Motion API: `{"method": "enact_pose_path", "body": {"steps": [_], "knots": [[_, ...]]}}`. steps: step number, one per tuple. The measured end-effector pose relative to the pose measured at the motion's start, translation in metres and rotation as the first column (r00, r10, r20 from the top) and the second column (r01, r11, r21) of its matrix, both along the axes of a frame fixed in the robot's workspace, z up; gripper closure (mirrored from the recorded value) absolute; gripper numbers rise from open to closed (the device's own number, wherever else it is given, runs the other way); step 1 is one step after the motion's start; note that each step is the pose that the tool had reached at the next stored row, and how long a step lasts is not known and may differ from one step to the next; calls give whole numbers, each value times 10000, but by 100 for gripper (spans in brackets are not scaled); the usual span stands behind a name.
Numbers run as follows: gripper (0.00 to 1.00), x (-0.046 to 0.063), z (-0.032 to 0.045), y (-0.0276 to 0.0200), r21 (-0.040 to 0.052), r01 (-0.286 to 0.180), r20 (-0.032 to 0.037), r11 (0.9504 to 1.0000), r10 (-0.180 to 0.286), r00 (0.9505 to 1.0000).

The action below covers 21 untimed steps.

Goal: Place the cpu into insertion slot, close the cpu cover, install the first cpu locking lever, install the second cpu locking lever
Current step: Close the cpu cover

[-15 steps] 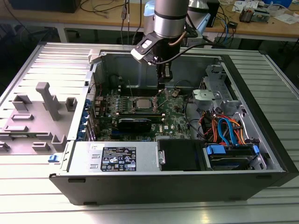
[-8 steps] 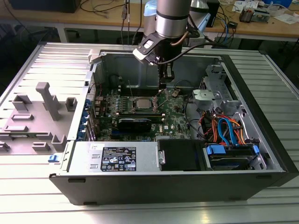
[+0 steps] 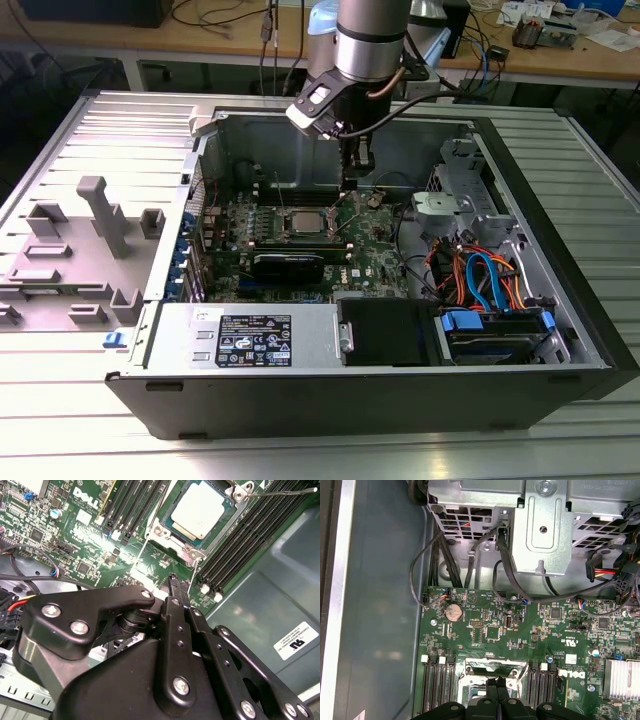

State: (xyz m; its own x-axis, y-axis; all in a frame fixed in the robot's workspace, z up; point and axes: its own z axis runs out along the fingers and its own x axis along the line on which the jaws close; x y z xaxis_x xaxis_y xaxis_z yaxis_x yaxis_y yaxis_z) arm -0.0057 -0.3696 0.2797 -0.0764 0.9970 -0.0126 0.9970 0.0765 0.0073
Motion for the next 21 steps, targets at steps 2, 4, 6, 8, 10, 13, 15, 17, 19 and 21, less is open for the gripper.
{"method": "enact_pose_path", "body": {"steps": [2, 4, 6, 8, 10, 13, 15, 17, 19, 21], "knots": [[89, 3, 0, 0, -1, -1, 0, 10000, 1, 10000], [89, 3, 0, 0, 0, -1, 0, 10000, 1, 10000], [89, 3, 0, 0, 0, -1, -1, 10000, 1, 10000], [89, 4, 0, 0, 0, -2, 0, 10000, 2, 10000], [89, 4, 0, 0, -1, -1, 0, 10000, 1, 10000], [89, 24, 0, 0, 0, -2, 0, 10000, 2, 10000], [89, 68, 0, 1, 0, -2, 0, 10000, 2, 10000], [89, 85, -2, 1, -1, -1, 0, 10000, 1, 10000], [89, 159, -3, 1, 0, -1, 0, 10000, 1, 10000], [89, 210, -4, 1, 1, -2, 0, 10000, 2, 10000]]}}
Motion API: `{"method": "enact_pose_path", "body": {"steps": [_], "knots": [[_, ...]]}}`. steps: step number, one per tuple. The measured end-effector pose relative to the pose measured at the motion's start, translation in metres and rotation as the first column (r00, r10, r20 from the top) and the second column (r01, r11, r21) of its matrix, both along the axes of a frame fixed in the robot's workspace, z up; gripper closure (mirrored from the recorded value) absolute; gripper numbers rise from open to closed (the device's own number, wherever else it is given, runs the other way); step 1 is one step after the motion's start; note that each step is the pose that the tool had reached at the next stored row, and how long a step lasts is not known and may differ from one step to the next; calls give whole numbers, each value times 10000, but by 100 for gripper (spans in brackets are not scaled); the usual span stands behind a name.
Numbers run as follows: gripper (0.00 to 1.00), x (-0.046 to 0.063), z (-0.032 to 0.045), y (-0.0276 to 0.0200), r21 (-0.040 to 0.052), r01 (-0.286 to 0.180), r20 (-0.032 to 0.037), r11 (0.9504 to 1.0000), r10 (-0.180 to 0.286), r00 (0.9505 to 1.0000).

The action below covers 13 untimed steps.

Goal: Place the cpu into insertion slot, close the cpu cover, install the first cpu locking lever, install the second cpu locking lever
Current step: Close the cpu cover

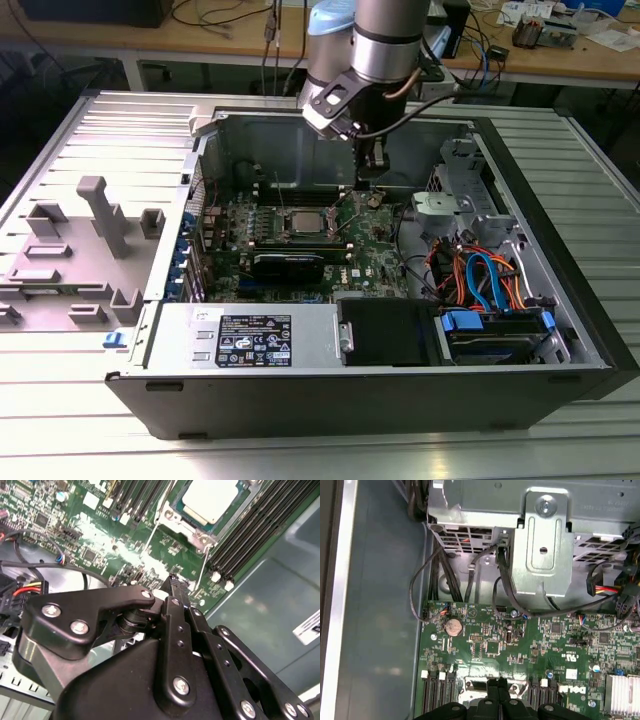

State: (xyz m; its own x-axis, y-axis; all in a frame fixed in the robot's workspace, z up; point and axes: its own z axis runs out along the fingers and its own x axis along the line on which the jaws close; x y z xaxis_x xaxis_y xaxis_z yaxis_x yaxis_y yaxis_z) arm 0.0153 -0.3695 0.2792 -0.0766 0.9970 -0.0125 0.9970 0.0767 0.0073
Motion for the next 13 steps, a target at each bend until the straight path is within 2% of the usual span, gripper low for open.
{"method": "enact_pose_path", "body": {"steps": [4, 7, 13], "knots": [[89, 137, -7, 0, -2, -1, -1, 10000, 1, 10000], [89, 164, -25, 0, -1, 0, 0, 10000, 0, 10000], [89, 182, -167, 0, -1, 0, -2, 10000, 0, 10000]]}}
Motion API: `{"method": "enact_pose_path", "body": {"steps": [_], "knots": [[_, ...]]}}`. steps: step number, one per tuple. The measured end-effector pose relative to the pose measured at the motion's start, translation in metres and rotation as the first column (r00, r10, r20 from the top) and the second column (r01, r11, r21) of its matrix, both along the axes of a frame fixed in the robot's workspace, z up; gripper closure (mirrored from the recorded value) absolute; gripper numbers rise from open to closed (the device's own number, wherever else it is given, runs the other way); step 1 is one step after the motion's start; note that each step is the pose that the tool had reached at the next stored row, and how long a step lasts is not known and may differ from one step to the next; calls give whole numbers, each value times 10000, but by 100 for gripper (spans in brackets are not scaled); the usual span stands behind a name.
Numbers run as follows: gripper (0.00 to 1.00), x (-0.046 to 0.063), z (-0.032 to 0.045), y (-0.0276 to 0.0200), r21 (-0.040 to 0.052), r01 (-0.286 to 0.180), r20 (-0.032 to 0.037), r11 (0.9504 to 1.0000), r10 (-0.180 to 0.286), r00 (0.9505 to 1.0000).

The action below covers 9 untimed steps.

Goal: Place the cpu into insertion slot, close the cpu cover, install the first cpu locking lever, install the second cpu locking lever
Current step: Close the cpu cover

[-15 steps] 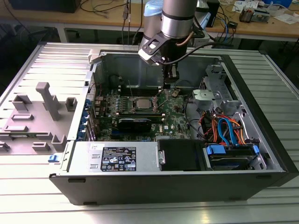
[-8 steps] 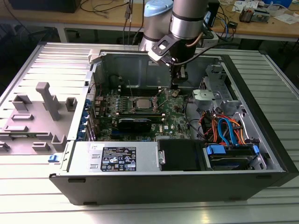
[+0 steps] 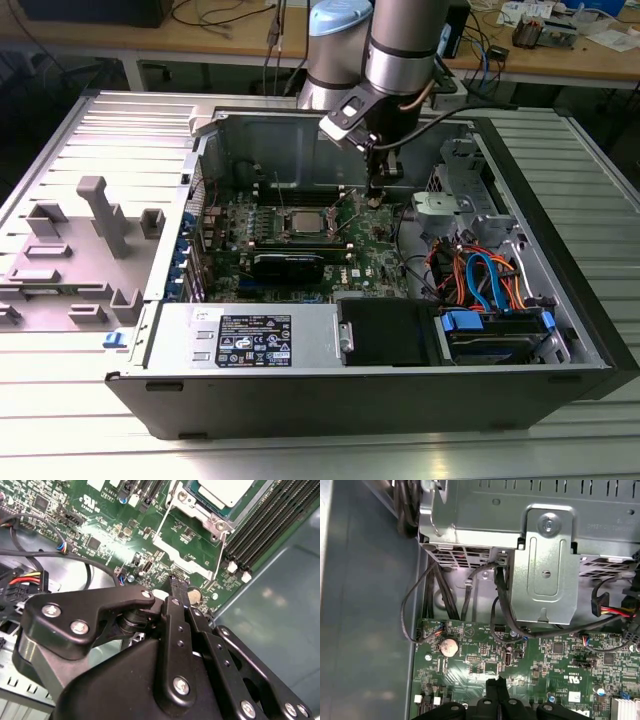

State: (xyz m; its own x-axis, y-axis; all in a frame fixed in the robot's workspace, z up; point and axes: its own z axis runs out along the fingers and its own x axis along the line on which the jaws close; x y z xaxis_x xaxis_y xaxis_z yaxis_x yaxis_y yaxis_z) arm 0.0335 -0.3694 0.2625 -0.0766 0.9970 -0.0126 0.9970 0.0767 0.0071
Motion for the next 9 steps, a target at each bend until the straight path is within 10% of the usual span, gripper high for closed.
{"method": "enact_pose_path", "body": {"steps": [9], "knots": [[89, -36, -120, -1, -1, 0, -4, 10000, 0, 10000]]}}
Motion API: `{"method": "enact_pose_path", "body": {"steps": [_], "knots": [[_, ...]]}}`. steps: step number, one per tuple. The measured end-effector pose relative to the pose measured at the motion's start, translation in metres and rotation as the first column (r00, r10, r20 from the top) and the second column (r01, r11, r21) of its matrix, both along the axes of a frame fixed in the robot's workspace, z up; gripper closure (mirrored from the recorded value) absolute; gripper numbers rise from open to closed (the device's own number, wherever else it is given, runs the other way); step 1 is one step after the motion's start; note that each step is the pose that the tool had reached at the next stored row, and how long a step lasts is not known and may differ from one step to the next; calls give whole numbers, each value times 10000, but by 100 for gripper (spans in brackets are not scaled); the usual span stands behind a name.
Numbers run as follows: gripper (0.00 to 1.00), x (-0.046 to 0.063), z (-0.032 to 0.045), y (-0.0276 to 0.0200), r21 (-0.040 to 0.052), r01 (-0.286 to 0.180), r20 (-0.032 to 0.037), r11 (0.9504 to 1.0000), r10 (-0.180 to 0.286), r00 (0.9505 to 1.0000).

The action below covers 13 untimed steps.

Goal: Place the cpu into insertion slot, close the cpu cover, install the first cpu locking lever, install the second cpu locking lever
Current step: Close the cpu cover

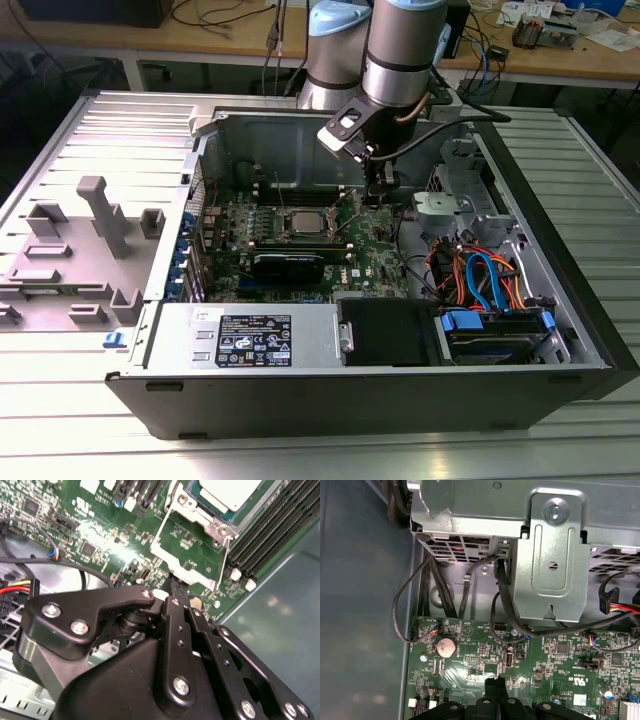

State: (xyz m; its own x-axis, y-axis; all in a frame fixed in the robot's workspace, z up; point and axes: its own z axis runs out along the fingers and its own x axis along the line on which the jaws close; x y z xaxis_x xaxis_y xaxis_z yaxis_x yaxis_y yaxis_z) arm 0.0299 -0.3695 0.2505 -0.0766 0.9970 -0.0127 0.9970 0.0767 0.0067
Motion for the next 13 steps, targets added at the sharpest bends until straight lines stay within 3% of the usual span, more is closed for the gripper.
{"method": "enact_pose_path", "body": {"steps": [13], "knots": [[89, -26, -1, 0, 1, 0, 0, 10000, 0, 10000]]}}
